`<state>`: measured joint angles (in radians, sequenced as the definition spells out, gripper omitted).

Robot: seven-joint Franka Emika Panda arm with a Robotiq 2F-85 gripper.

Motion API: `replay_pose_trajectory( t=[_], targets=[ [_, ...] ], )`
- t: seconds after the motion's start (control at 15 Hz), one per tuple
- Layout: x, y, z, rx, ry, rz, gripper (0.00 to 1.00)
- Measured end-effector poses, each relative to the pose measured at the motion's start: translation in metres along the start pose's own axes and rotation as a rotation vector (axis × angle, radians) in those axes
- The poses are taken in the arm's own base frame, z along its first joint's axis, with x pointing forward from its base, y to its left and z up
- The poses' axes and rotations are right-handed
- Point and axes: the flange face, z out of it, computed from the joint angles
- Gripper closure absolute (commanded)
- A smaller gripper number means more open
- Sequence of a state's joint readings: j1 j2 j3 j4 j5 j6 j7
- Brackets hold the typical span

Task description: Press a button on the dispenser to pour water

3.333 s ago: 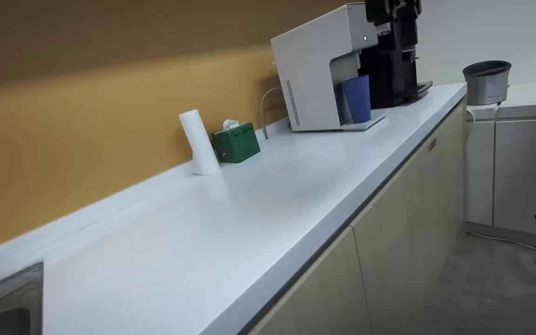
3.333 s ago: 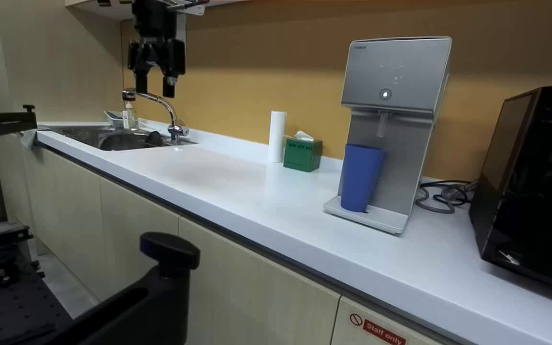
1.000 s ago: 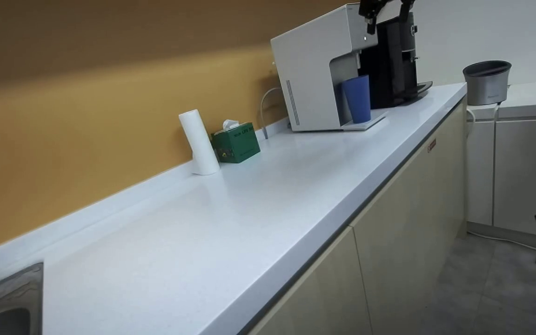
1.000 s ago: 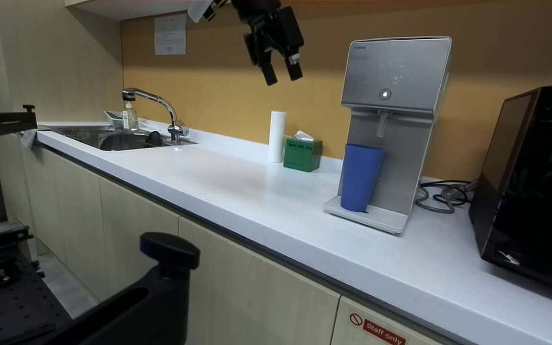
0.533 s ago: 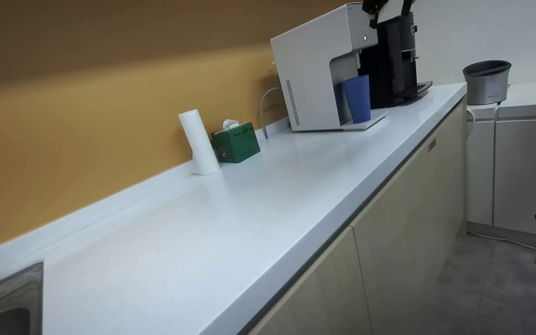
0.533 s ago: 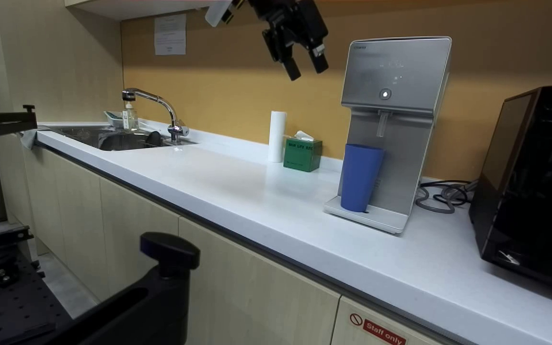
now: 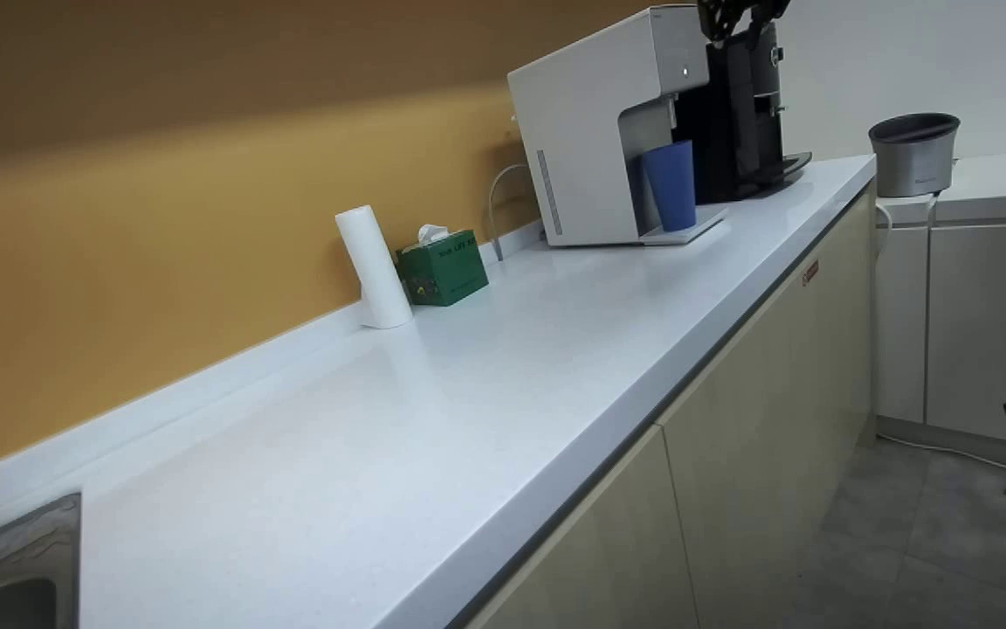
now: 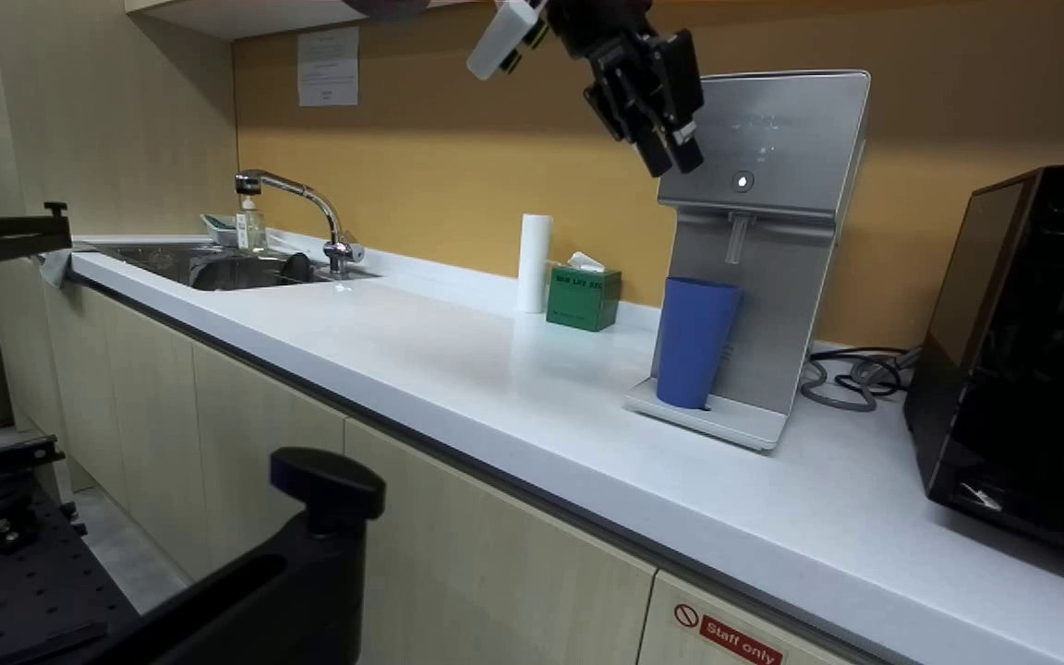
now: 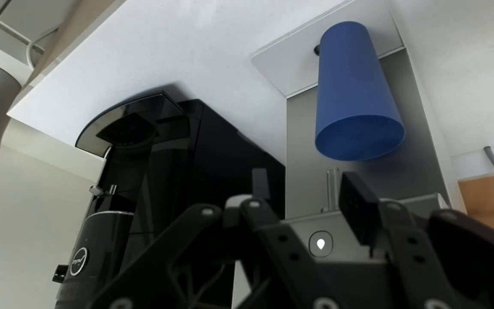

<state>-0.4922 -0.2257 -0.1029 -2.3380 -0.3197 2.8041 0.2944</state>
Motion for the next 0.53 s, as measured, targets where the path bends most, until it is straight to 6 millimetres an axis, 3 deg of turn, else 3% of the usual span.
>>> replay_pose_trajectory(
  t=[0.2, 0.53],
  targets=[
    [0.009, 0.000, 0.012, 0.027, 0.026, 0.046, 0.99],
    [0.019, 0.000, 0.025, 0.060, 0.061, 0.116, 1.00]
  ],
)
